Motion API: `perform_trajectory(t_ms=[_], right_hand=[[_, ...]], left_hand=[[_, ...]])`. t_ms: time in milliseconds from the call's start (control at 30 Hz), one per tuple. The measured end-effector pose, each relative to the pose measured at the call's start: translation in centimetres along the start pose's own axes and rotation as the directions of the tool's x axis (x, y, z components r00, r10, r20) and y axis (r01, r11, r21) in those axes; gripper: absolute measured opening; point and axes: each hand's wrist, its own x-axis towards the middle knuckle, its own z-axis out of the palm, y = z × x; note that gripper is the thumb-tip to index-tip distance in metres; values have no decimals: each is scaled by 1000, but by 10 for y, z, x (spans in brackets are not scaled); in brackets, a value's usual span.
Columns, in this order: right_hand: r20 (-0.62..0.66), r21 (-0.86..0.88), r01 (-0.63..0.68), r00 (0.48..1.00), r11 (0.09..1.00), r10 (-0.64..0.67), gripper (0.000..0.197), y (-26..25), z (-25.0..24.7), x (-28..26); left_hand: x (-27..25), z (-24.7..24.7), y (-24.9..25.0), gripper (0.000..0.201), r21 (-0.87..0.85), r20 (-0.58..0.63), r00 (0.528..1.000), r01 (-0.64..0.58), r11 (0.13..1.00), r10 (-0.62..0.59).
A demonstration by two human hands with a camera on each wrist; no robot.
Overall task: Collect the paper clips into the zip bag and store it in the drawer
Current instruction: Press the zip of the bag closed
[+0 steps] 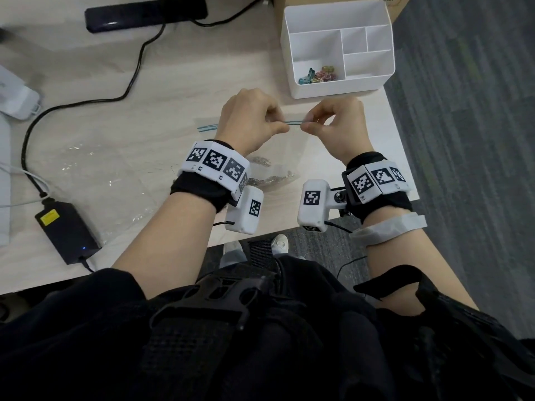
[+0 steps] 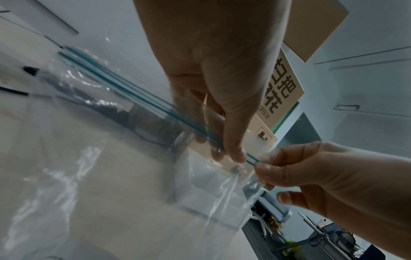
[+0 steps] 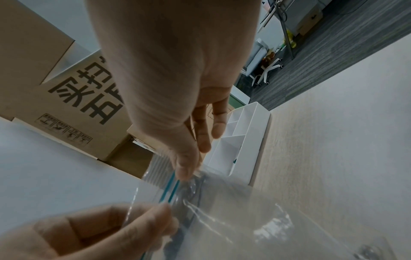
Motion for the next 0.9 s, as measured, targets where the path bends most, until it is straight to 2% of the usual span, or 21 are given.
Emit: perform_trajectory(t_ms=[267, 533, 700, 900], right_hand=[[-22, 18, 27, 999, 999, -27, 3, -2, -3, 2], [-17, 18, 28, 999, 999, -28, 10, 1, -3, 2], [11, 70, 39, 999, 997, -40, 6, 0, 0, 2], [31, -47, 52, 998, 998, -50, 8, -3, 6, 6]], left_hand=[[0, 1, 0, 16, -25, -37, 999, 23, 999, -24], [0, -1, 1, 12, -35, -4, 1000, 18, 999, -18], [0, -2, 2, 11, -31, -6, 1000, 1, 1000, -1], [-2, 1, 2, 13, -17, 20, 1000, -9, 1000, 9]])
